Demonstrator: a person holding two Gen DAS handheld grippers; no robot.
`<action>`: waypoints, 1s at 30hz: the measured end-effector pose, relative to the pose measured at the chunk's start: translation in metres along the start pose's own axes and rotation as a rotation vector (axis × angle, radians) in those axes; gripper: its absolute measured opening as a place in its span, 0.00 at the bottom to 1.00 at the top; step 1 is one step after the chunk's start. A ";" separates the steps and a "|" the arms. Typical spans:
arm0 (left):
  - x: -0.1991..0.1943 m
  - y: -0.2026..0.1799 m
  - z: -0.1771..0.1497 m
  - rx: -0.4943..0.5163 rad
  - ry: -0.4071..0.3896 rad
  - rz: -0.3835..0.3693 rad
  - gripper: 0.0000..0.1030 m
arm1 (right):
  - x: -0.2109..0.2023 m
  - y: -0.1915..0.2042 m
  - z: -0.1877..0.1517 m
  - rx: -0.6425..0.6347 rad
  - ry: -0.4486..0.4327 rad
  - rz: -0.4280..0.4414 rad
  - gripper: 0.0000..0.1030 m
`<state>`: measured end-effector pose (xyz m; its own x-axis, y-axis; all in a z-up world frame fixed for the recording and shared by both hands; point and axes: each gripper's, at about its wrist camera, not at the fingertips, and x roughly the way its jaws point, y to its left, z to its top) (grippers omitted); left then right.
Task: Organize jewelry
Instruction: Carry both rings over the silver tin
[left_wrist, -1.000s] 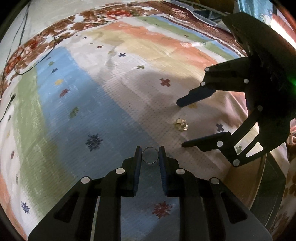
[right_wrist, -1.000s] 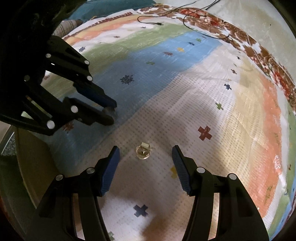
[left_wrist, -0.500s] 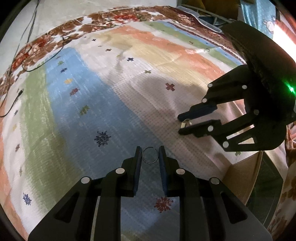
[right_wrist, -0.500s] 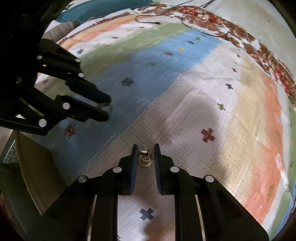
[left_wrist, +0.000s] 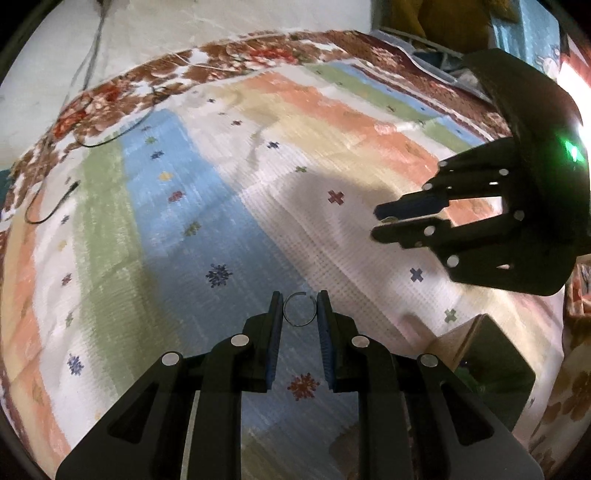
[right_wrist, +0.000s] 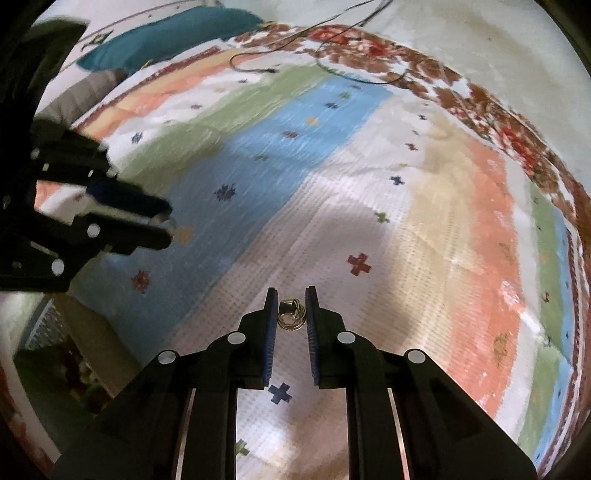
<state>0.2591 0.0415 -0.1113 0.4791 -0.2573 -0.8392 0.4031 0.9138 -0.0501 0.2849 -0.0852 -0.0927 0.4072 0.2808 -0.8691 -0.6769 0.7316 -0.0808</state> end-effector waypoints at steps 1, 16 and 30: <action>-0.001 0.000 -0.001 -0.019 0.001 0.023 0.18 | -0.002 -0.002 0.001 0.014 -0.001 -0.003 0.15; -0.054 -0.007 -0.004 -0.208 -0.111 0.125 0.18 | -0.055 0.002 0.001 0.182 -0.050 -0.044 0.15; -0.108 -0.047 -0.007 -0.197 -0.167 0.147 0.18 | -0.110 0.023 -0.016 0.241 -0.130 -0.032 0.15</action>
<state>0.1827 0.0289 -0.0224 0.6494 -0.1510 -0.7453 0.1685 0.9843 -0.0526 0.2149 -0.1090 -0.0063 0.5116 0.3215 -0.7968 -0.5035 0.8637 0.0252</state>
